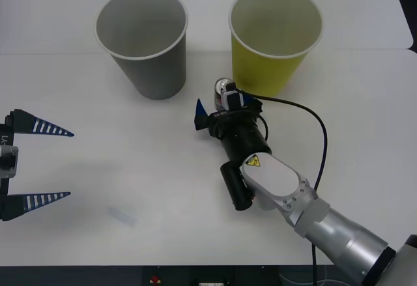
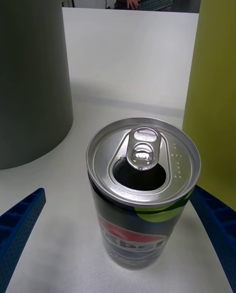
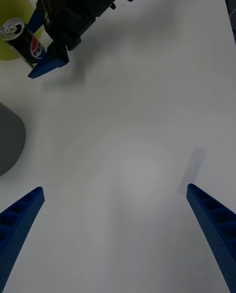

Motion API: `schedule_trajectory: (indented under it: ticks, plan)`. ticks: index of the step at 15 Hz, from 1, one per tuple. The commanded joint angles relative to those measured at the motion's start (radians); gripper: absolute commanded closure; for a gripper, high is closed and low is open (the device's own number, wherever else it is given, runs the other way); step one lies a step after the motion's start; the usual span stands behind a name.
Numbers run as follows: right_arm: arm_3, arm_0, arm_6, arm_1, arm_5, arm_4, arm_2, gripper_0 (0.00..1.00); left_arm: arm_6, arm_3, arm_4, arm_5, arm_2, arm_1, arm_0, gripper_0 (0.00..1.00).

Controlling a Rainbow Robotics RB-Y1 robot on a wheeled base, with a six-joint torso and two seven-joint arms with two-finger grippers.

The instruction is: Put the can into the green bin and the plastic bottle into the gray bin

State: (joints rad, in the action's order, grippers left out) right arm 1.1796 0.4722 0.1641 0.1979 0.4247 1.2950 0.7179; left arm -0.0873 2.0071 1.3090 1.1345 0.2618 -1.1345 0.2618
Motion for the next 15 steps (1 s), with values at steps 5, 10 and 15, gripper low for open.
schedule_trajectory:
  ticks: [5, 10, 15]
  plan:
    - [0.000, 0.000, -0.003, -0.002, -0.001, 0.001, 0.000, 1.00, 0.000, 0.000, 0.000, 0.000, 0.000, 0.000, 0.000, 0.00]
    - [0.002, -0.001, 0.000, 0.000, -0.003, 0.006, 0.003, 1.00, 0.000, 0.000, 0.000, 0.000, 0.000, 0.000, 0.000, 0.00]
    - [0.072, -0.023, 0.008, 0.038, -0.006, 0.012, 0.041, 1.00, 0.000, 0.000, 0.000, 0.000, 0.000, 0.000, 0.000, 0.00]
